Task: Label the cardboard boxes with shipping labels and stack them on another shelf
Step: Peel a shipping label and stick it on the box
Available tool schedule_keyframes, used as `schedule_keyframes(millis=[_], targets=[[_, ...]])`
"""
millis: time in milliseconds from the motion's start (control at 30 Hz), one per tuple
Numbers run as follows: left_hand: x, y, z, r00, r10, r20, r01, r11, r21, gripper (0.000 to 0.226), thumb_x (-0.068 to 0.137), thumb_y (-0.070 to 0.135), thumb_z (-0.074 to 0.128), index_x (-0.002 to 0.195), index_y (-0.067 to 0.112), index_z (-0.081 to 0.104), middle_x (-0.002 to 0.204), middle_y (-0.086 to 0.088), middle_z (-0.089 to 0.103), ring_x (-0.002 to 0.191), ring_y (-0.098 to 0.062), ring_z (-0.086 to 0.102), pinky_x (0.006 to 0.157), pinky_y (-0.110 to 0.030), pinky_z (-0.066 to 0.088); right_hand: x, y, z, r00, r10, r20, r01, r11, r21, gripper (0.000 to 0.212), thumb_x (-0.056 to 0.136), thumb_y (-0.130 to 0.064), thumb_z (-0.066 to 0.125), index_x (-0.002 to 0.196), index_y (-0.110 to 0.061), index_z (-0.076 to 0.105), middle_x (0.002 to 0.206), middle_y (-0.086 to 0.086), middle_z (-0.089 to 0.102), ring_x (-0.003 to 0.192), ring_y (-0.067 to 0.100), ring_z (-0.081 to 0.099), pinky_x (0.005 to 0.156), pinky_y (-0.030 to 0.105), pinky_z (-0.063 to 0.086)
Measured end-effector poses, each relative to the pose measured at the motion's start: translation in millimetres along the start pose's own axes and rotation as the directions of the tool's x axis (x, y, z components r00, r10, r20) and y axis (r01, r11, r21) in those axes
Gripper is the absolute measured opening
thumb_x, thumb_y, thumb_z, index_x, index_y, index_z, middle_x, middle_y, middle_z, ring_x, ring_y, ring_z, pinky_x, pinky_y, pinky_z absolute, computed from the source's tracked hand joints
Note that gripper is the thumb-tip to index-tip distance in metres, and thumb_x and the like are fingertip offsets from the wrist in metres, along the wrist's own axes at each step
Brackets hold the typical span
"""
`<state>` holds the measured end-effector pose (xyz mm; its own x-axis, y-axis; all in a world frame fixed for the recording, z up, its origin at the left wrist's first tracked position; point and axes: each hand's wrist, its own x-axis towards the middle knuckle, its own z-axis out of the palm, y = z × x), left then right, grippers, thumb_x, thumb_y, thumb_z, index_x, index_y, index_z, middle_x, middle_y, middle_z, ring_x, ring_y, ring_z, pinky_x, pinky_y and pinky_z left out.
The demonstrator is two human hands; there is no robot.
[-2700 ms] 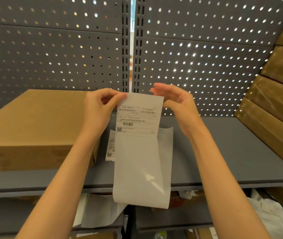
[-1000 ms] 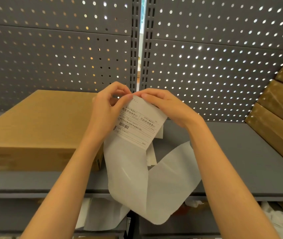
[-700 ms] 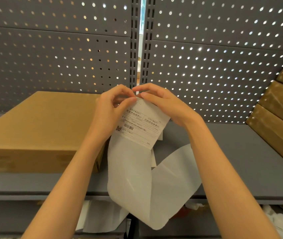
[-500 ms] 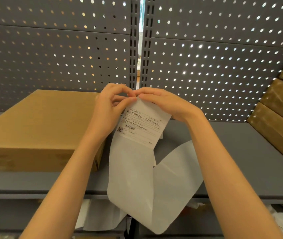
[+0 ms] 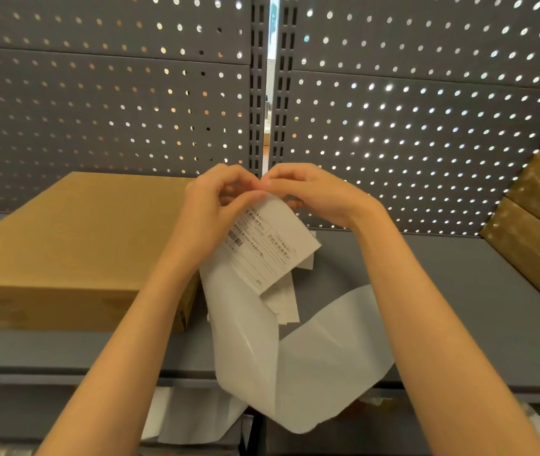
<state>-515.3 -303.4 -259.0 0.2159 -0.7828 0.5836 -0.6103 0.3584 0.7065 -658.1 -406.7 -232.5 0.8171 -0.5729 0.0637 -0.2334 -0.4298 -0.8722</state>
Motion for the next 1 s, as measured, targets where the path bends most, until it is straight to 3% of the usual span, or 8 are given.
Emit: schedule_keyframes(millis=[133,267,500,600,667,800,1000], targets=[[1,0,-1,1.000,0.006,0.019,-0.006,1.000,0.015,0.002,0.084,0.019,0.068,0.085,0.021,0.068,0.086,0.006,0.067,0.079,-0.006,0.064,0.076,-0.027,0.053,3,3,-3,0.994,-0.006,-0.112,0.004,1.000,-0.019,0.012,0.091,-0.017,0.060,0.099,-0.014,0.069,0.074,-0.013,0.067,0.068,-0.005,0.058,0.070,0.017,0.044],[1,2,-3,1.000,0.014,0.017,-0.014,1.000,-0.024,0.003,0.084,0.018,0.068,0.083,0.020,0.068,0.083,0.008,0.068,0.078,-0.006,0.063,0.078,-0.036,0.053,5,6,-6,0.979,-0.014,-0.205,0.018,1.000,0.019,0.012,0.090,-0.017,0.062,0.100,-0.023,0.064,0.083,0.005,0.072,0.082,0.005,0.065,0.075,0.016,0.044],[2,9,-10,0.994,0.106,-0.009,-0.107,0.994,-0.035,0.010,0.084,0.016,0.068,0.083,0.025,0.065,0.084,0.011,0.066,0.081,-0.003,0.061,0.081,-0.027,0.050,3,13,-9,0.954,0.003,-0.299,0.017,0.998,0.066,0.005,0.087,-0.021,0.066,0.091,-0.024,0.065,0.081,-0.006,0.070,0.075,0.002,0.061,0.075,0.022,0.047],[0,13,-12,0.994,0.109,-0.022,-0.110,0.993,-0.041,0.012,0.083,0.015,0.068,0.082,0.026,0.065,0.083,0.011,0.066,0.079,-0.001,0.061,0.079,-0.021,0.049,1,15,-10,0.947,0.002,-0.321,0.027,0.996,0.086,0.007,0.087,-0.020,0.066,0.095,-0.020,0.065,0.078,-0.008,0.067,0.061,-0.007,0.058,0.064,0.014,0.045],[-1,16,-13,0.994,0.100,-0.041,-0.102,0.993,-0.051,0.008,0.083,0.015,0.068,0.083,0.023,0.066,0.083,0.011,0.067,0.078,0.000,0.060,0.077,-0.017,0.048,1,17,-11,0.942,0.003,-0.335,0.027,0.996,0.086,0.011,0.088,-0.019,0.065,0.099,-0.016,0.065,0.081,-0.007,0.067,0.062,-0.009,0.059,0.060,0.008,0.045],[0,20,-15,0.994,0.085,-0.073,-0.090,0.994,-0.065,0.002,0.084,0.016,0.068,0.085,0.014,0.068,0.084,0.009,0.068,0.079,-0.003,0.062,0.078,-0.022,0.050,2,25,-12,0.934,0.026,-0.357,0.000,0.997,0.073,0.014,0.088,-0.020,0.066,0.101,-0.017,0.065,0.093,-0.003,0.070,0.080,0.001,0.064,0.070,0.012,0.051],[3,18,-15,0.990,0.084,-0.110,-0.093,0.992,-0.081,0.002,0.084,0.016,0.068,0.084,0.018,0.067,0.078,0.017,0.067,0.076,-0.004,0.061,0.075,-0.032,0.049,4,37,-15,0.921,0.048,-0.387,-0.023,0.997,0.071,0.006,0.089,-0.020,0.064,0.094,-0.024,0.065,0.093,-0.008,0.068,0.083,0.001,0.064,0.080,0.017,0.050]])
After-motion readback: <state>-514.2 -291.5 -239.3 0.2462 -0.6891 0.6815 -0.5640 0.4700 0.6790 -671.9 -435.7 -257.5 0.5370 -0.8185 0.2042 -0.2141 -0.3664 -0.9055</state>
